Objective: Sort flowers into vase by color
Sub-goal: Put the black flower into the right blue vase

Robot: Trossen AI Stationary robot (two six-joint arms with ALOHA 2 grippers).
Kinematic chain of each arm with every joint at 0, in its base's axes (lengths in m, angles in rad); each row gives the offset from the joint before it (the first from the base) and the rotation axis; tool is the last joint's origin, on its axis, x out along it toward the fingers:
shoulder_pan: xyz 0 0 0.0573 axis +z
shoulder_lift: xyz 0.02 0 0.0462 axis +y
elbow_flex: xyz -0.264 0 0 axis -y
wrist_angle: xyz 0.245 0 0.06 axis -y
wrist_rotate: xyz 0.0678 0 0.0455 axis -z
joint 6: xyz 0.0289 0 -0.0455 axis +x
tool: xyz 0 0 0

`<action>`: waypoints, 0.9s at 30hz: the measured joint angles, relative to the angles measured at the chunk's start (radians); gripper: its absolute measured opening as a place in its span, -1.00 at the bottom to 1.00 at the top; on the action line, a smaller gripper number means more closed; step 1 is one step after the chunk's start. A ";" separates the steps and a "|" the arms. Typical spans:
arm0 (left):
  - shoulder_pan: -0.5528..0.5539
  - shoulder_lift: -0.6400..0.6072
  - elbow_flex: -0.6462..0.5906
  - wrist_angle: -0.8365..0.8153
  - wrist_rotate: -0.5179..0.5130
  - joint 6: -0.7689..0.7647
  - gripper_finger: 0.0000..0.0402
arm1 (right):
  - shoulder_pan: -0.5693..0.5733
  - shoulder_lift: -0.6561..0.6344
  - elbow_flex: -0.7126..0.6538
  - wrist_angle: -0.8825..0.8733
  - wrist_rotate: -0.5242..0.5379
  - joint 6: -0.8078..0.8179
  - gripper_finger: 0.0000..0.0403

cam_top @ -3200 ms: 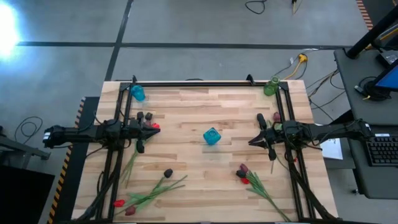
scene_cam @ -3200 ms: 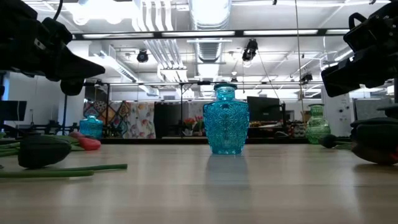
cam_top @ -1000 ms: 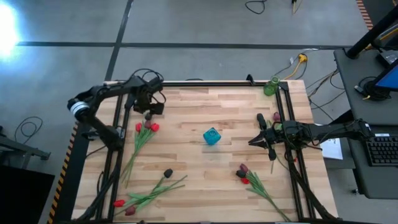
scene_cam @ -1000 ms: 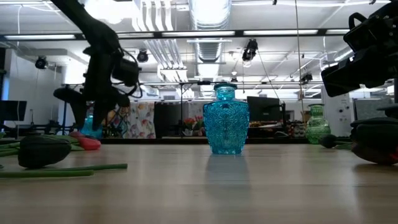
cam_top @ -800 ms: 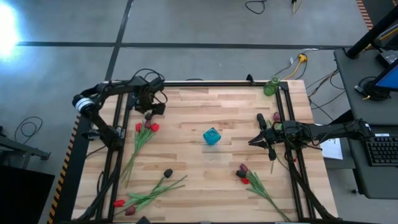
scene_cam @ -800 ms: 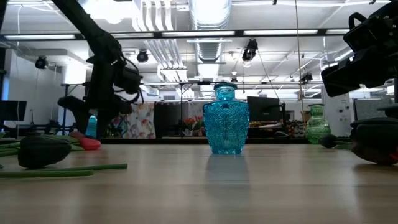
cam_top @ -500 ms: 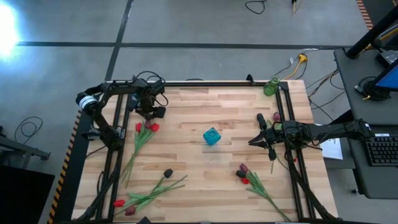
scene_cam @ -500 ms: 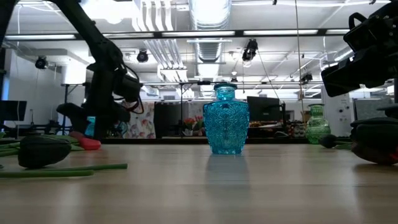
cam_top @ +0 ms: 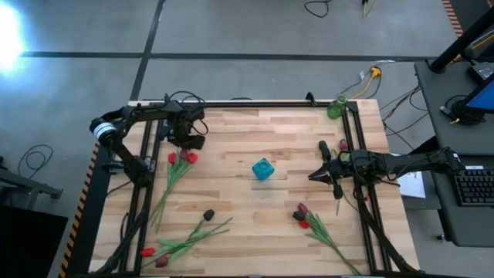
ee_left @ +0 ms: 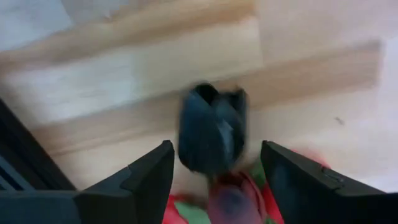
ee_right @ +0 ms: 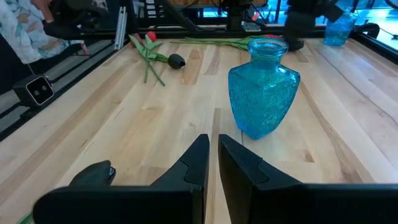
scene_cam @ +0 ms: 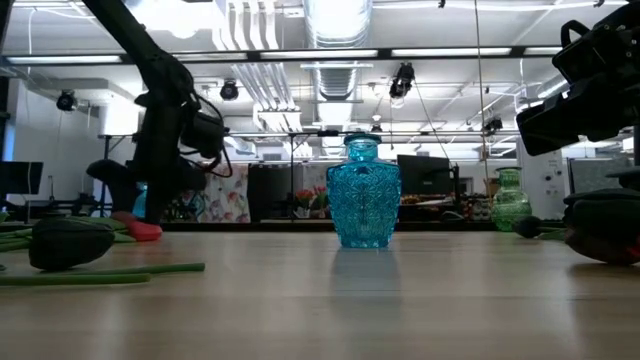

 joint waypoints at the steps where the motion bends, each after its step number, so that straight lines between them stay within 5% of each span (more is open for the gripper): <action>1: 0.001 0.002 -0.007 0.008 -0.005 -0.005 0.11 | 0.000 0.000 0.000 0.000 0.000 0.000 -0.86; 13: -0.023 -0.052 -0.065 0.113 -0.019 -0.047 -0.45 | 0.000 0.000 0.000 0.000 0.000 0.000 -0.86; 18: -0.033 -0.085 -0.025 0.286 0.018 -0.059 -0.69 | 0.000 0.000 0.000 0.000 0.000 0.000 -0.86; 27: -0.175 -0.181 0.092 0.459 0.052 -0.030 -0.73 | 0.000 0.000 0.000 0.000 0.000 0.000 -0.86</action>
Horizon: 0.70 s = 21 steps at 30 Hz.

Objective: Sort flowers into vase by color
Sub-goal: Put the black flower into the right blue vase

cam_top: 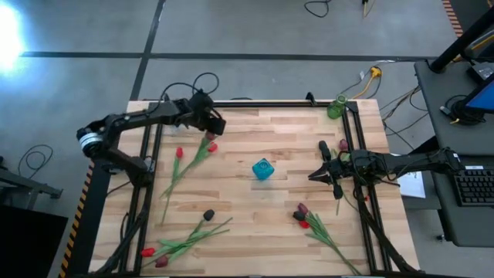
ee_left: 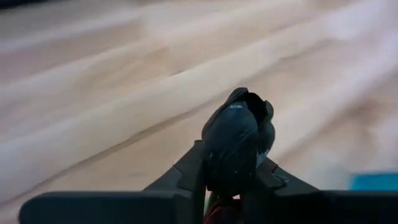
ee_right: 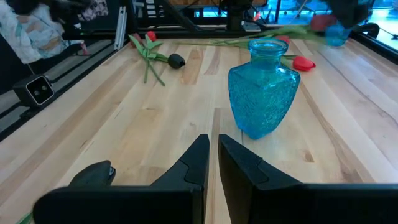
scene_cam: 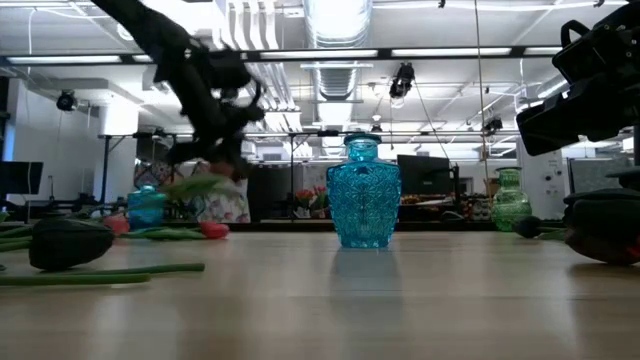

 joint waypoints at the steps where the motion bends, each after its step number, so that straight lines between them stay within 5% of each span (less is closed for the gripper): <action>1: -0.033 -0.025 0.007 0.002 0.000 0.004 -0.73 | 0.000 0.000 0.000 0.000 0.000 0.000 -0.86; 7: -0.275 -0.229 0.010 0.001 -0.116 -0.055 -0.72 | 0.000 0.000 0.000 0.000 0.000 0.000 -0.86; 11: -0.343 -0.311 0.010 -0.083 -0.217 -0.170 -0.66 | 0.000 0.000 0.000 0.000 0.000 0.000 -0.86; 15: -0.336 -0.300 -0.005 -0.134 -0.333 -0.196 -0.50 | 0.000 0.000 0.000 0.000 0.000 0.000 -0.86; 21: -0.321 -0.152 -0.019 -0.126 -0.314 -0.192 -0.27 | 0.000 0.000 0.000 0.000 0.000 0.000 -0.86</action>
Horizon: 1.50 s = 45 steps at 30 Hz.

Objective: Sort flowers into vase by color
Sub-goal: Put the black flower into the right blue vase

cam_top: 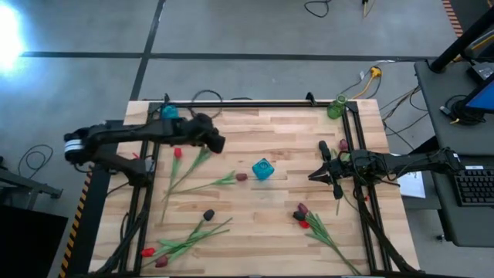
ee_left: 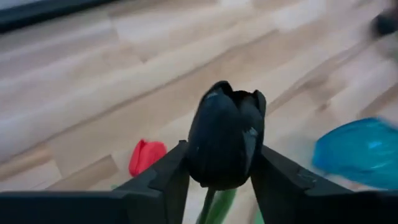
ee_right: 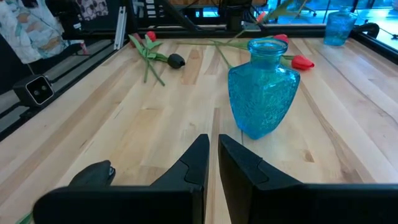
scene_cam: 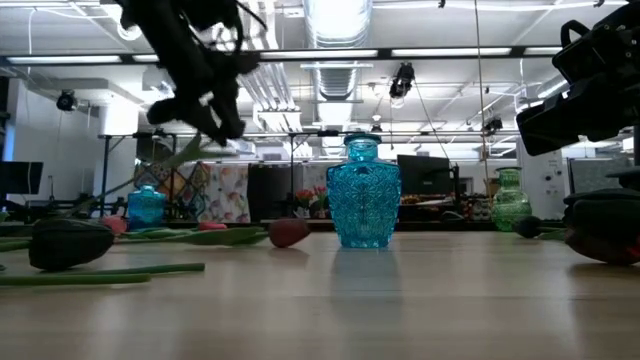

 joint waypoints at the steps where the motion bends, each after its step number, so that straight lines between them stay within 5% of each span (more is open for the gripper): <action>1: 0.004 0.031 -0.001 0.010 0.005 0.007 -0.23 | 0.000 0.000 0.000 0.000 0.000 0.000 -0.86; 7: 0.059 0.198 0.046 0.204 0.197 0.047 0.01 | 0.000 0.000 0.000 0.000 0.000 0.000 -0.86; 10: 0.067 0.267 0.112 0.162 0.294 0.095 0.14 | 0.000 0.000 0.000 0.000 0.000 0.000 -0.86; 18: 0.059 0.336 0.215 -0.118 0.191 0.249 0.26 | 0.000 0.000 0.000 0.000 0.000 0.000 -0.86; 36: 0.042 0.569 0.200 -0.082 0.285 0.386 0.07 | 0.000 0.002 0.000 -0.001 0.000 0.000 -0.86; 45: 0.034 0.598 0.195 -0.066 0.277 0.425 -0.44 | 0.000 0.002 0.000 0.000 0.000 0.000 -0.86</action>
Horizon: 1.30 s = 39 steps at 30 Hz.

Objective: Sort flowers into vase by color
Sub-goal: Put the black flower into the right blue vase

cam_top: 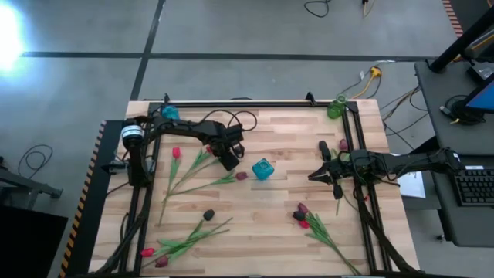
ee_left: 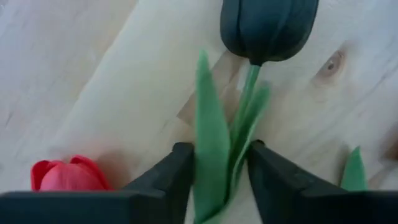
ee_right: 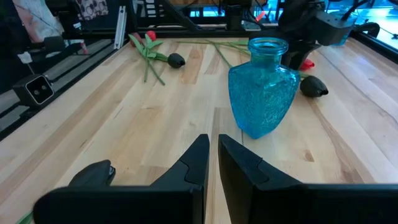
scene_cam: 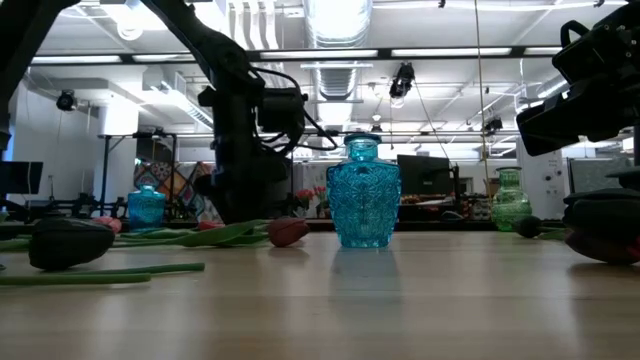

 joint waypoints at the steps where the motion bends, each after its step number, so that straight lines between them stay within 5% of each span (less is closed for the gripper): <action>1: -0.002 -0.003 -0.001 0.008 0.000 0.010 -0.54 | 0.000 0.000 0.000 0.000 0.000 0.000 -0.86; 5: -0.003 -0.028 -0.004 0.029 0.013 0.035 -0.93 | 0.000 0.001 0.000 0.000 0.000 0.000 -0.86; 13: -0.003 -0.280 -0.005 0.055 -0.030 -0.079 -0.98 | -0.002 0.002 0.000 0.000 0.058 -0.008 -0.86; 20: 0.037 -0.641 -0.005 0.124 -0.387 -0.032 -1.00 | -0.002 0.002 0.000 0.013 0.278 -0.328 -0.86; 24: 0.067 -0.799 -0.055 0.358 -0.576 0.116 -1.00 | -0.002 0.002 0.000 0.030 0.302 -0.434 -0.86; 27: 0.093 -0.870 -0.136 0.564 -0.596 0.246 -1.00 | -0.003 0.002 0.000 0.067 0.306 -0.436 -0.86; 31: 0.103 -0.911 -0.248 0.789 -0.550 0.251 -1.00 | -0.002 0.002 0.000 0.218 0.313 -0.280 -0.86; 36: 0.060 -0.874 -0.318 1.169 -0.143 0.099 -1.00 | -0.002 0.001 0.000 0.476 0.497 -0.081 -0.86; 39: 0.023 -0.813 -0.321 1.313 -0.001 0.110 -1.00 | -0.002 0.001 0.000 0.606 0.645 0.068 -0.86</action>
